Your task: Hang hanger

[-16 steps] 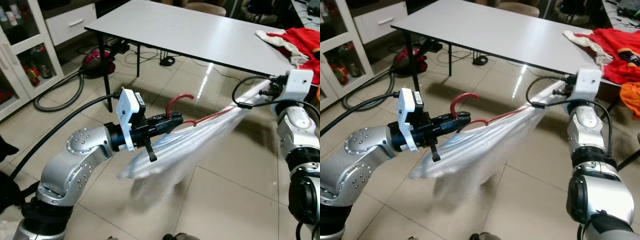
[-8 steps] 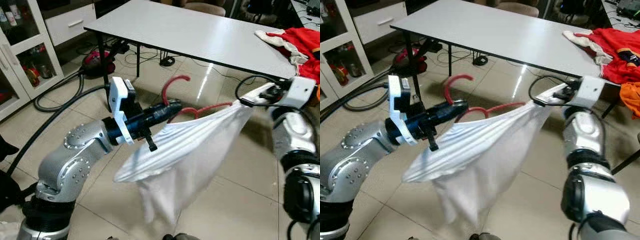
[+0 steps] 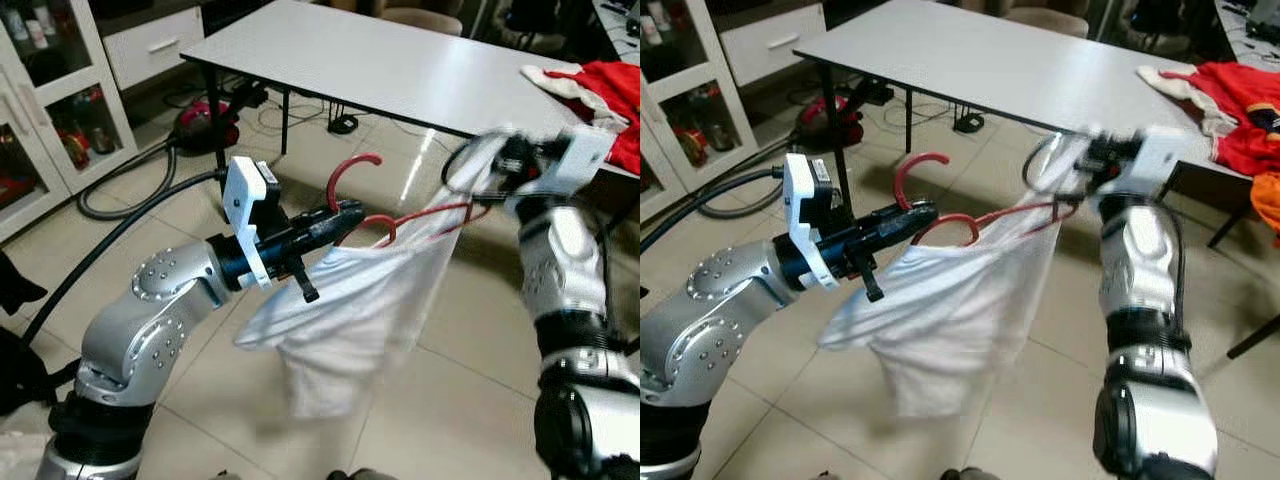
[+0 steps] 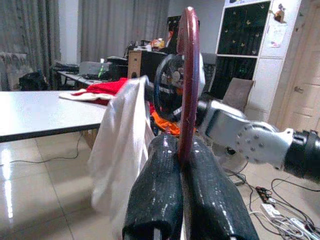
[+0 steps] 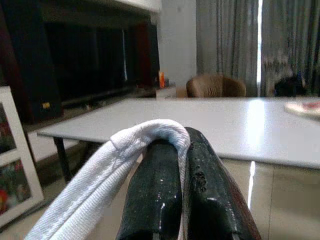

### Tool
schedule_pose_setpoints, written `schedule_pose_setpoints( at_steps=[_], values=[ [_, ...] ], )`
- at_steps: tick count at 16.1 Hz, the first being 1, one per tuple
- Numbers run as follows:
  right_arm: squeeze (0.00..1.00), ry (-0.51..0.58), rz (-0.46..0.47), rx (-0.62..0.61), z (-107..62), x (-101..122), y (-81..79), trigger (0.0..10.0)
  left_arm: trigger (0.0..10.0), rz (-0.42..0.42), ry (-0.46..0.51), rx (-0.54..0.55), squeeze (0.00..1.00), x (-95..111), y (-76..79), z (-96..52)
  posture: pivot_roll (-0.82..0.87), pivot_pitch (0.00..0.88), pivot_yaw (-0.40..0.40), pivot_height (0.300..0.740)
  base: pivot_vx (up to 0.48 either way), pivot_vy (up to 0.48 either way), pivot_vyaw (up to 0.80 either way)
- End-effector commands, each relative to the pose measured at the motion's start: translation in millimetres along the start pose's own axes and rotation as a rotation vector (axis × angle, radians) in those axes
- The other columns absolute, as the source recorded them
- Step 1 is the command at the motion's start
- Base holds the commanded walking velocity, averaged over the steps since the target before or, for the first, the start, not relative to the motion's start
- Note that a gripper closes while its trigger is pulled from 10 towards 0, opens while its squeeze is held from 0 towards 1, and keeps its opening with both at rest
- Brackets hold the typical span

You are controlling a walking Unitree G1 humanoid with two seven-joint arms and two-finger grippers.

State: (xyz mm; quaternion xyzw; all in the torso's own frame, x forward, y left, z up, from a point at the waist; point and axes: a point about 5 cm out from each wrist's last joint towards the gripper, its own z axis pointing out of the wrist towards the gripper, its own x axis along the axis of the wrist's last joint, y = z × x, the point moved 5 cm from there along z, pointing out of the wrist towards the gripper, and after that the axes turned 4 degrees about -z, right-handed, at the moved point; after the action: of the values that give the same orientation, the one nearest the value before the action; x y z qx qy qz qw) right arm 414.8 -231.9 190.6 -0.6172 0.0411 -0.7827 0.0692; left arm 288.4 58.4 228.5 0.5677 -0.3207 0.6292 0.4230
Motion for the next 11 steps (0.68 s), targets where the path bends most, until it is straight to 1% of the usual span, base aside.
schedule_pose_setpoints(
  at_steps=[1,2,3,4,5,7,8,9,10,11],
  values=[
    [0.00,0.009,0.027,-0.048,-2.2,4,12.7,0.0,10.0,-0.003,-0.009,0.009,0.00,-3,-0.4,0.5,-0.01,0.038,-0.092,0.740,0.000,0.000,0.00],
    [0.00,-0.012,0.054,-0.086,-5.1,-1,21.1,0.0,10.0,-0.005,-0.004,0.014,0.00,-2,-1.4,0.4,-0.01,0.036,-0.090,0.740,0.000,0.000,0.00],
    [0.00,-0.051,0.115,-0.148,-11.3,-11,34.7,0.0,10.0,-0.008,0.007,0.024,0.00,0,-3.4,0.4,-0.01,0.034,-0.089,0.740,0.000,0.000,0.00],
    [0.00,-0.104,0.229,-0.268,-22.9,-27,58.5,0.0,10.0,-0.017,0.036,0.034,0.00,6,-5.7,1.5,-0.01,0.034,-0.088,0.740,0.000,0.000,0.00],
    [0.00,-0.119,0.278,-0.320,-28.3,-33,68.1,0.0,10.0,-0.015,0.040,0.037,0.00,7,-6.5,1.8,-0.01,0.034,-0.084,0.740,0.000,0.000,0.00],
    [0.00,-0.120,0.343,-0.407,-37.2,-38,85.0,0.0,10.0,-0.007,0.031,0.040,0.00,6,-7.3,2.0,-0.01,0.035,-0.084,0.740,0.000,0.000,0.00],
    [0.00,-0.111,0.400,-0.425,-38.6,-38,88.6,0.0,10.0,-0.006,0.026,0.046,0.00,5,-8.6,2.2,-0.01,0.034,-0.081,0.740,0.000,0.000,0.00],
    [0.00,-0.111,0.423,-0.423,-38.3,-38,87.9,0.0,10.0,-0.004,0.022,0.048,0.00,4,-8.8,2.4,-0.02,0.037,-0.082,0.740,0.000,0.000,0.00],
    [0.00,-0.123,0.453,-0.415,-38.4,-42,84.7,0.0,10.0,-0.005,0.018,0.051,0.00,2,-9.2,2.9,-0.02,0.037,-0.082,0.740,0.000,0.000,0.00],
    [0.00,-0.130,0.480,-0.392,-37.1,-45,77.8,0.0,10.0,-0.002,0.011,0.063,0.00,1,-11.2,3.5,-0.02,0.039,-0.085,0.740,0.000,0.000,0.00]
  ],
)
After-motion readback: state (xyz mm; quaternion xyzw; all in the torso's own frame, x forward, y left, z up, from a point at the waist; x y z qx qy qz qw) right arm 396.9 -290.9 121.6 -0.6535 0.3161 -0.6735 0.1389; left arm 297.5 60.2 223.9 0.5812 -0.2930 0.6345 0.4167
